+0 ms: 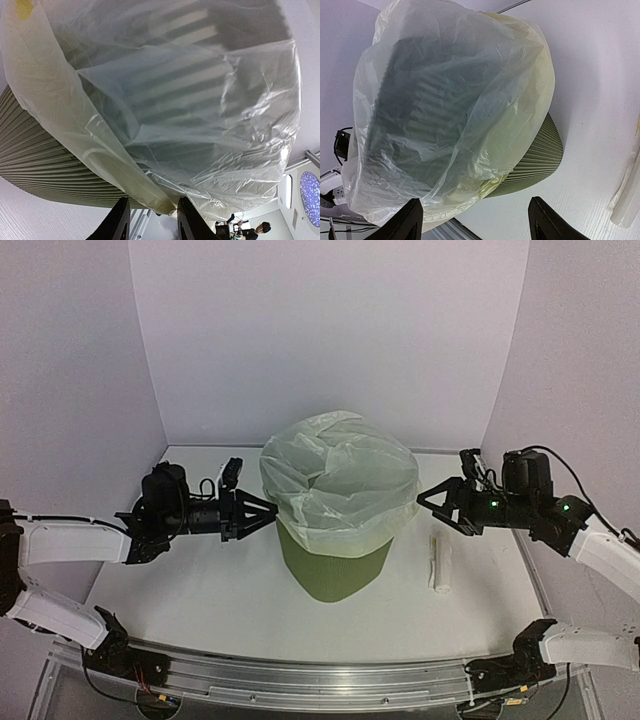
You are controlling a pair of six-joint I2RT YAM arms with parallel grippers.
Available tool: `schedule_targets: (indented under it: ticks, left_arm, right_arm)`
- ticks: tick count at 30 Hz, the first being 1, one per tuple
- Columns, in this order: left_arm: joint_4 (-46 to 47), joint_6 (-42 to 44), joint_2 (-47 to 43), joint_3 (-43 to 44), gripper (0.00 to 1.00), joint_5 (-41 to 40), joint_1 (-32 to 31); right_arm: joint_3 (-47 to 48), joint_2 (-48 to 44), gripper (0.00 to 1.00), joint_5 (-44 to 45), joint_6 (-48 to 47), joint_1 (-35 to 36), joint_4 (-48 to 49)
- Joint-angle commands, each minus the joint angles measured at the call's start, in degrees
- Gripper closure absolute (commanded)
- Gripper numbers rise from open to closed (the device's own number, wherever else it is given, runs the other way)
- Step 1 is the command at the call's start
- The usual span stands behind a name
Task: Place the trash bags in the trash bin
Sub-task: Place the trash bag in the trash bin.
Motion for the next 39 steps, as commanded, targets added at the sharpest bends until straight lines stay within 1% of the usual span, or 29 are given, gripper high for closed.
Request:
schedule_targets:
  ticks: [1, 3, 5, 6, 12, 18, 24, 25, 26, 27, 28, 30, 31, 32, 34, 36, 37, 39]
  left_arm:
    - [4.1, -2.6, 0.7, 2.5, 0.71, 1.5, -0.3]
    - [3.4, -2.8, 1.1, 2.8, 0.80, 1.1, -0.4]
    - [0.9, -2.4, 1.6, 3.5, 0.96, -0.1, -0.4]
    - [-0.8, -2.0, 1.9, 3.9, 0.99, -0.7, -0.4]
    - [-10.6, 2.9, 3.5, 5.4, 1.00, -5.1, -0.9]
    - [-15.1, 8.6, 4.3, 6.6, 1.00, -7.6, -1.0]
    - [-19.0, 14.7, 4.8, 8.8, 1.00, -9.0, -1.0]
    - [-19.3, 15.4, 4.7, 9.2, 0.97, -9.0, -1.0]
    - [-19.8, 16.1, 4.6, 9.7, 0.90, -8.9, -1.0]
    - [-20.7, 16.8, 4.4, 10.5, 0.79, -8.8, -1.0]
    - [-22.2, 17.6, 4.1, 11.5, 0.71, -9.2, -1.0]
    - [-27.9, 18.8, 3.2, 14.4, 0.66, -12.4, -1.0]
    - [-30.5, 19.5, 2.4, 15.6, 0.56, -14.4, -1.0]
    - [-33.8, 19.9, 1.3, 16.9, 0.46, -17.0, -1.0]
    - [-40.0, 20.1, -1.0, 19.1, 0.33, -23.0, -1.0]
    - [-47.5, 19.2, -2.9, 21.9, 0.11, -31.2, -1.0]
    - [-52.2, 18.4, -3.4, 23.7, 0.06, -37.0, -1.0]
    - [-60.5, 16.0, -4.0, 27.3, 0.02, -46.7, -1.0]
  right_arm:
    - [-0.4, -0.2, 0.29, 0.7, -0.6, 0.2, 0.5]
    - [-0.4, 0.0, 0.29, 0.7, -0.5, 0.2, 0.5]
    - [-0.5, 0.2, 0.29, 1.2, -0.5, 0.2, 0.5]
    - [-0.5, 0.3, 0.29, 1.5, -0.4, 0.2, 0.5]
    - [-0.8, 1.3, 0.29, 3.2, 0.3, 0.2, 0.6]
    - [-0.7, 3.0, 0.29, 4.4, 1.6, 0.2, 0.8]
    - [-1.3, 1.7, 0.30, 6.7, 4.3, 0.2, 3.1]
    - [-1.2, 1.5, 0.30, 6.8, 4.4, 0.2, 3.2]
    - [-1.1, 1.2, 0.31, 6.7, 4.5, 0.2, 3.3]
    - [-1.0, 0.8, 0.31, 6.7, 4.5, 0.2, 3.3]
    - [-0.8, 0.4, 0.31, 6.7, 4.3, 0.2, 3.2]
    - [0.1, -0.4, 0.31, 6.9, 3.3, 0.2, 3.2]
    - [1.0, -0.6, 0.31, 6.8, 2.4, 0.2, 3.1]
    - [2.0, -0.7, 0.31, 6.7, 1.2, 0.1, 2.7]
    - [5.6, -0.5, 0.31, 6.0, -1.5, 0.2, 0.5]
    - [10.7, 0.9, 0.31, 5.8, -5.0, 0.1, -3.4]
    - [14.2, 2.0, 0.31, 6.0, -6.8, 0.2, -5.2]
    - [20.3, 4.7, 0.31, 5.9, -9.9, 0.2, -10.0]
